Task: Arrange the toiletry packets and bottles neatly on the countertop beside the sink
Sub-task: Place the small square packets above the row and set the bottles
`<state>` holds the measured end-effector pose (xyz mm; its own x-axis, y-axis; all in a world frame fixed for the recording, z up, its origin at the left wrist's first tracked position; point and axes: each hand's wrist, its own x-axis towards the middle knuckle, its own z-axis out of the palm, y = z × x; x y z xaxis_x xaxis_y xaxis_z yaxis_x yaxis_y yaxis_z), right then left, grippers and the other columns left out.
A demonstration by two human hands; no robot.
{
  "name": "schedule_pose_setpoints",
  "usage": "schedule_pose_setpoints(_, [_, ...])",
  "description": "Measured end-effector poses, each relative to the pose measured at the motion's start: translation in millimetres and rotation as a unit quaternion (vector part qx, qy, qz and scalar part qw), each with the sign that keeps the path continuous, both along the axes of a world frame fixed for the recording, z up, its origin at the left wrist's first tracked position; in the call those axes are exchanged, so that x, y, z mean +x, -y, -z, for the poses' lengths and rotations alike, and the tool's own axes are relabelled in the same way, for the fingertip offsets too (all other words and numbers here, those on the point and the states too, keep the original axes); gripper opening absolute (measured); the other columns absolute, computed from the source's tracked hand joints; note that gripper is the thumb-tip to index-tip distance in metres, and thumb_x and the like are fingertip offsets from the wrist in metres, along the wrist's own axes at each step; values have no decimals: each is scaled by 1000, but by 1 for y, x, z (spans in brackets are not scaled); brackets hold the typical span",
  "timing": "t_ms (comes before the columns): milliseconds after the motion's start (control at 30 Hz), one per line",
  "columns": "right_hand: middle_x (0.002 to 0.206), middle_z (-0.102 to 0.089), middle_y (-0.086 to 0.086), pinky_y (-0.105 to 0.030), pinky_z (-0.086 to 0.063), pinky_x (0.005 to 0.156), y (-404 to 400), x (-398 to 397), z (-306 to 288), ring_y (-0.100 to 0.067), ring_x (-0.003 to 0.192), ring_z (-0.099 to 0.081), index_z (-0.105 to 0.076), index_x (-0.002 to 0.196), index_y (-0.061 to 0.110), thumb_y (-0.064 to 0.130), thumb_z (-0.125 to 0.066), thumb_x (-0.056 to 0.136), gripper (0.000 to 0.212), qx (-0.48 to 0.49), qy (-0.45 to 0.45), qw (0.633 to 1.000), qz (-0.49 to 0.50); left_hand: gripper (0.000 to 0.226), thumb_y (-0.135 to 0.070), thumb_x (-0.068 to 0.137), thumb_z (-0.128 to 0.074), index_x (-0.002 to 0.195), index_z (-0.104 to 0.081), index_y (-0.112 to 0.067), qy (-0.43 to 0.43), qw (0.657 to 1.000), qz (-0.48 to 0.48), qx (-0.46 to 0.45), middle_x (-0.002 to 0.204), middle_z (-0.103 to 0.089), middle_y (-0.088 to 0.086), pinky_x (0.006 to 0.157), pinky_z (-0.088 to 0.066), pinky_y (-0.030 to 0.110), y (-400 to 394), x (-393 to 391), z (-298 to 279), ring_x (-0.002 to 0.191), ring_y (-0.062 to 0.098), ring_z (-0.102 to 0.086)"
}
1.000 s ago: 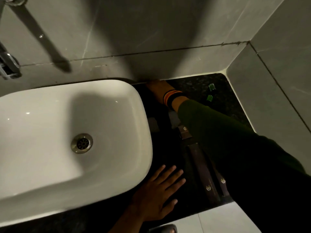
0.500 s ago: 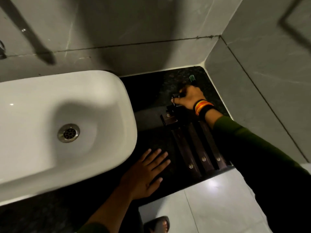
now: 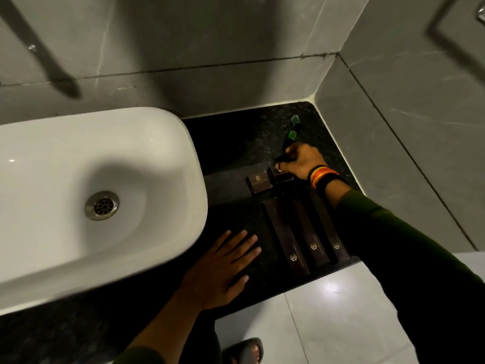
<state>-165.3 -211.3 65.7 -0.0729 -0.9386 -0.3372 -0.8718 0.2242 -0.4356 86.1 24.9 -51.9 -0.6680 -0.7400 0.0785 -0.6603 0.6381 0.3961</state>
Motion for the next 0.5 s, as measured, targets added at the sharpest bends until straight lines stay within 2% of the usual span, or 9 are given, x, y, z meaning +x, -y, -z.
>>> schedule_pose_setpoints(133, [118,-69,-8,-36,-50,98,33,-5,-7,-28,110,-64,-66,111,20,40,-80,74,44,-37,5,999,22,75,-46,106,-55,174,-32,-26,35,999,1,-1,184,-17,-1,134,-6,49,1,0,2,171,23,-8])
schedule_pose_setpoints(233, [122,-64,-13,-40,-52,96,59,-3,-4,-34,110,-63,-65,114,18,39,-76,77,43,-84,-33,996,26,75,-46,106,-54,174,-31,-25,32,999,4,7,185,-16,-2,132,-10,51,2,0,1,171,23,-8])
schedule_pose_setpoints(333, [126,-60,-17,-42,-51,95,77,-1,7,-38,113,-61,-63,121,16,35,-73,82,44,-64,-67,996,9,76,-47,106,-53,175,-30,-25,37,999,2,-1,184,-17,-1,132,-12,51,1,0,0,171,23,-9])
schedule_pose_setpoints(400, [124,-62,-19,-42,-51,94,80,-1,15,-40,112,-61,-66,118,13,31,-73,83,40,-46,-88,995,-7,75,-47,106,-52,175,-29,-25,37,999,3,1,185,-16,-1,132,-11,50,2,0,0,171,23,-8])
schedule_pose_setpoints(500, [123,-60,-23,-46,-50,94,75,-1,23,-45,112,-60,-62,123,10,19,-64,87,37,-64,-109,992,-10,76,-46,107,-52,175,-28,-26,37,999,4,11,185,-14,-2,133,-10,51,3,0,-1,171,23,-7])
